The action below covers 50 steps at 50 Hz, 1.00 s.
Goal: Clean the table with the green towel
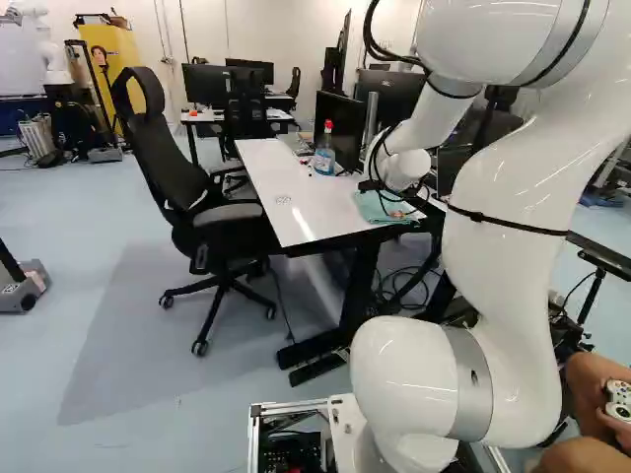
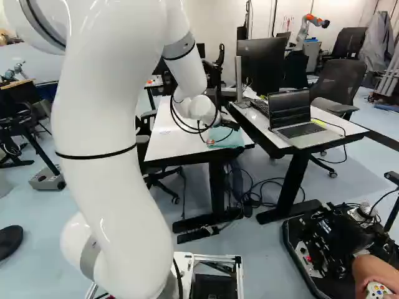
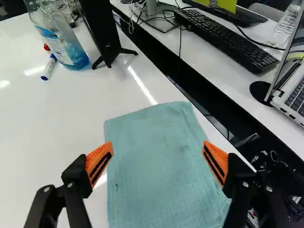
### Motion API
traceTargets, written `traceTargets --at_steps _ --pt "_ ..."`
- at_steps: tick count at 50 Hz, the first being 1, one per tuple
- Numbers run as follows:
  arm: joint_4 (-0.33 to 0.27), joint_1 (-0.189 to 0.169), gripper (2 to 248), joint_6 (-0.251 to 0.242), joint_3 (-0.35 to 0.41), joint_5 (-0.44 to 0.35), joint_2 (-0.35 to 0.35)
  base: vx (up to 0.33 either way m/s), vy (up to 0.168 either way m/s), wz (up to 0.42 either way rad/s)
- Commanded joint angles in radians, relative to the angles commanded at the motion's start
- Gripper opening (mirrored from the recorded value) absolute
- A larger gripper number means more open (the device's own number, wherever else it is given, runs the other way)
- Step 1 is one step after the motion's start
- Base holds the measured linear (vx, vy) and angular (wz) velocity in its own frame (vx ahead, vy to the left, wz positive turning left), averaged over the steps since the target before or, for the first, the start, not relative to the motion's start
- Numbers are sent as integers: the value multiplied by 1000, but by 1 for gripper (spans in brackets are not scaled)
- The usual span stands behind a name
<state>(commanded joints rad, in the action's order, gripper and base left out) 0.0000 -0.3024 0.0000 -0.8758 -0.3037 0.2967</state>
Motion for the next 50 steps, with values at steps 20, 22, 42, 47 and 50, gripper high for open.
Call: traceTargets --at_steps 20,22,42,47,50 --pt "0 -6 247 0 -4 32 4 0 0 0" --pt "0 -7 247 0 -5 35 4 0 0 0" --pt "0 -12 247 0 -8 62 7 0 0 0" --pt "0 -12 247 0 -8 65 7 0 0 0" --pt "0 -12 247 0 -8 67 7 0 0 0"
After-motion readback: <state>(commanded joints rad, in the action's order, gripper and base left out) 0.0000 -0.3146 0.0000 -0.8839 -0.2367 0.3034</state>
